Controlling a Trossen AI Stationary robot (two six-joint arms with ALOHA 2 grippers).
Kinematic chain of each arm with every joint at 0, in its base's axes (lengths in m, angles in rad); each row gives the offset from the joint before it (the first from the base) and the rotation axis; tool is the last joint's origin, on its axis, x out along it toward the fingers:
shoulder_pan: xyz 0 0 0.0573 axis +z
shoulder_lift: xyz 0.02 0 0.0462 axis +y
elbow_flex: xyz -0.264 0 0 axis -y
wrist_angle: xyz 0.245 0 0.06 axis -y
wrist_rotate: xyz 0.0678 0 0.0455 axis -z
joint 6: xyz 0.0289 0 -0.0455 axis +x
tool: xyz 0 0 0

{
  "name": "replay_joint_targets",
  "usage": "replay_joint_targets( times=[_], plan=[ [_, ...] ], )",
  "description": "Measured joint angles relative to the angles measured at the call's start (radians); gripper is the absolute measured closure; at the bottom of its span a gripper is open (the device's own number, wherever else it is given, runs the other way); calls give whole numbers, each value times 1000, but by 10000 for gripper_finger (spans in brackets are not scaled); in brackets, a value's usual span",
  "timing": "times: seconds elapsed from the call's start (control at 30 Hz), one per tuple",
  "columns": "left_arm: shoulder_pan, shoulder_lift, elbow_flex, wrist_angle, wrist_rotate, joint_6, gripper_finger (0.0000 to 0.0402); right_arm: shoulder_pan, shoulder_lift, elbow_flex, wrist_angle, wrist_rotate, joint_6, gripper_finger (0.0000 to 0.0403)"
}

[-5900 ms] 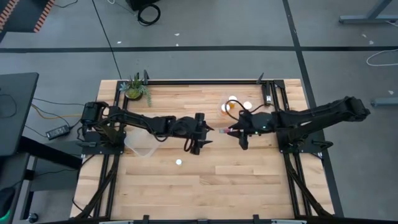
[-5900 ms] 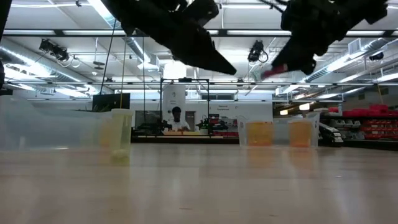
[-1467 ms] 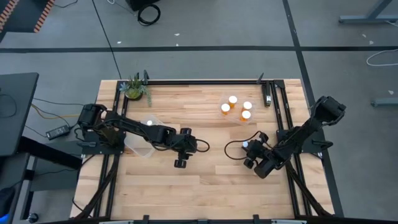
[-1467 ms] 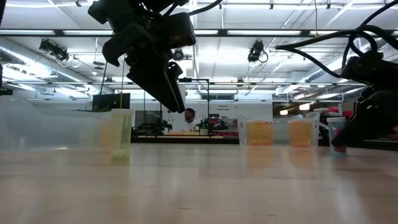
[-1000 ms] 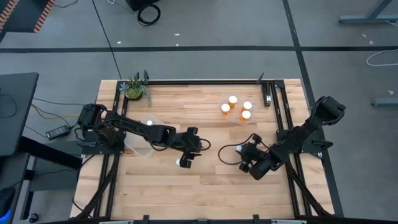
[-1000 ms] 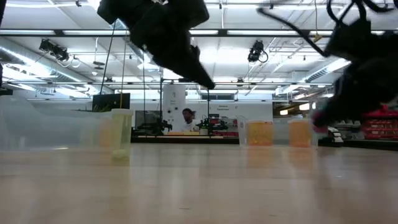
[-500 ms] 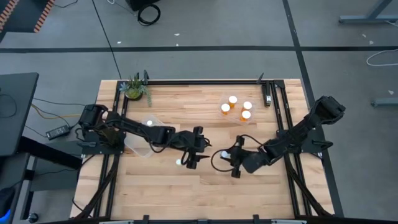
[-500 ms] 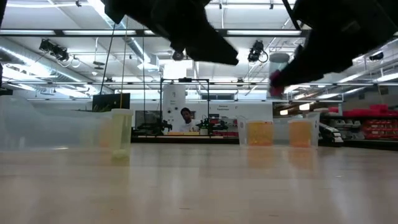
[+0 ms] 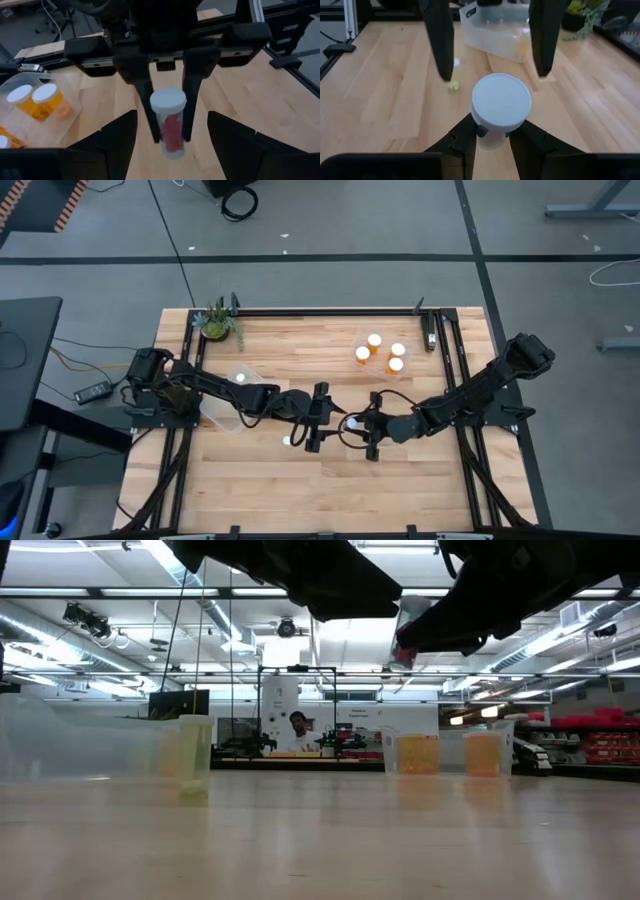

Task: Pick and place medicine bottles into bin by pill shape (circle, oval)
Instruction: Put the small blue pill bottle into the left transparent bin

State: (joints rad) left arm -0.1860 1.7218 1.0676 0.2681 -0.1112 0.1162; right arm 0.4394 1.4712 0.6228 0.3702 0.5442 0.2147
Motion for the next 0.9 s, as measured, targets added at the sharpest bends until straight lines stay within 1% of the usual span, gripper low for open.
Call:
replay_joint_targets(
  times=[0.2,0.37,0.67,0.8,0.9],
  plan=[
    [4,0,0,15,-6,0,153,-15,0,1,25,-7,-38,290],
    [5,0,0,19,-61,0,162,-23,0,20,25,-8,-65,290],
    [4,0,0,32,-64,1,169,-77,0,53,13,-101,-104,290],
    [4,0,0,32,-65,1,178,-85,0,55,0,-104,-98,290],
    [6,0,0,31,-64,1,193,-85,0,55,-3,-104,-96,290]
  ],
)
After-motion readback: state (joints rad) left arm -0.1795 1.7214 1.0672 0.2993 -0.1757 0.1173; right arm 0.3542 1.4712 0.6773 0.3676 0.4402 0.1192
